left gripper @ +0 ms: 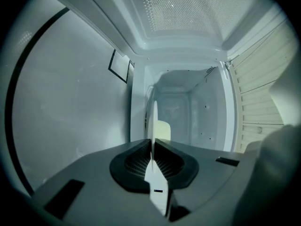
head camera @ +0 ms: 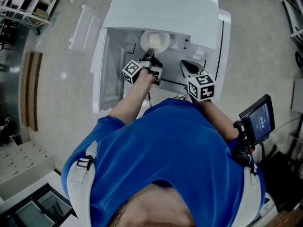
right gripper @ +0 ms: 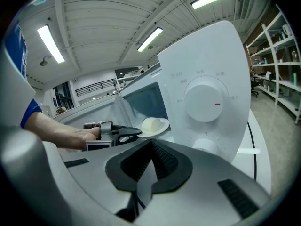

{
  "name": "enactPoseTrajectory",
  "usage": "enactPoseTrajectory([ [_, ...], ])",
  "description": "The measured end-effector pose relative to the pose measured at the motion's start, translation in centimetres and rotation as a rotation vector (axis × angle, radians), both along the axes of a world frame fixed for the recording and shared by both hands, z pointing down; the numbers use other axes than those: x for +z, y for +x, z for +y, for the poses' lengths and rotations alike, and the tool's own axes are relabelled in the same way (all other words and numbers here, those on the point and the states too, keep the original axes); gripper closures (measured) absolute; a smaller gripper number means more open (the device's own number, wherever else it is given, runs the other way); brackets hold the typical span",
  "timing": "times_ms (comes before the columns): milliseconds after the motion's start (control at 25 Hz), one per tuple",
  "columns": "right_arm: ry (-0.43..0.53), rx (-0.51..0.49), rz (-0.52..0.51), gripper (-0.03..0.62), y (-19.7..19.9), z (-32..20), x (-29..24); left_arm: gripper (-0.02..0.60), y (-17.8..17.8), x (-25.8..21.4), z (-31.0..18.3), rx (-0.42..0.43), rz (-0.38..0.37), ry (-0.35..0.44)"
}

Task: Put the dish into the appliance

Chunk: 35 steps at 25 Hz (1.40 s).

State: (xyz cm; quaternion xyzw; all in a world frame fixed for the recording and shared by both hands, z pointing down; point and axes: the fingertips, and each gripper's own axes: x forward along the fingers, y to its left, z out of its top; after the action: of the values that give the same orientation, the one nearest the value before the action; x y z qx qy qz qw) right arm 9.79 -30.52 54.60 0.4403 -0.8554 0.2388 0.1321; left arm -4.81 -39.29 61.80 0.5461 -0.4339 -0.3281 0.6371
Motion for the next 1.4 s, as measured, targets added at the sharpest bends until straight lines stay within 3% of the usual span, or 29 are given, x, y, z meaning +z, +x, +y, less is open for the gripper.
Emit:
enactPoseTrajectory([
  [520,0.001,-0.011,-0.007,0.592,-0.5,0.1,0.0,0.561,0.1,0.4,-2.3,0.014,-0.083,-0.034],
  [960,0.018,-0.012,-0.014,0.592,-0.3,-0.1,-0.4,0.560,0.3,0.3,-3.8,0.059,-0.181,-0.001],
  [1120,0.021,-0.013,-0.016,0.592,-0.4,-0.2,-0.5,0.557,0.2,0.2,-3.8,0.089,-0.236,0.030],
  [1400,0.028,-0.020,-0.022,0.592,-0.6,-0.6,-0.5,0.456,0.5,-1.1,-4.0,0.172,-0.400,0.158],
])
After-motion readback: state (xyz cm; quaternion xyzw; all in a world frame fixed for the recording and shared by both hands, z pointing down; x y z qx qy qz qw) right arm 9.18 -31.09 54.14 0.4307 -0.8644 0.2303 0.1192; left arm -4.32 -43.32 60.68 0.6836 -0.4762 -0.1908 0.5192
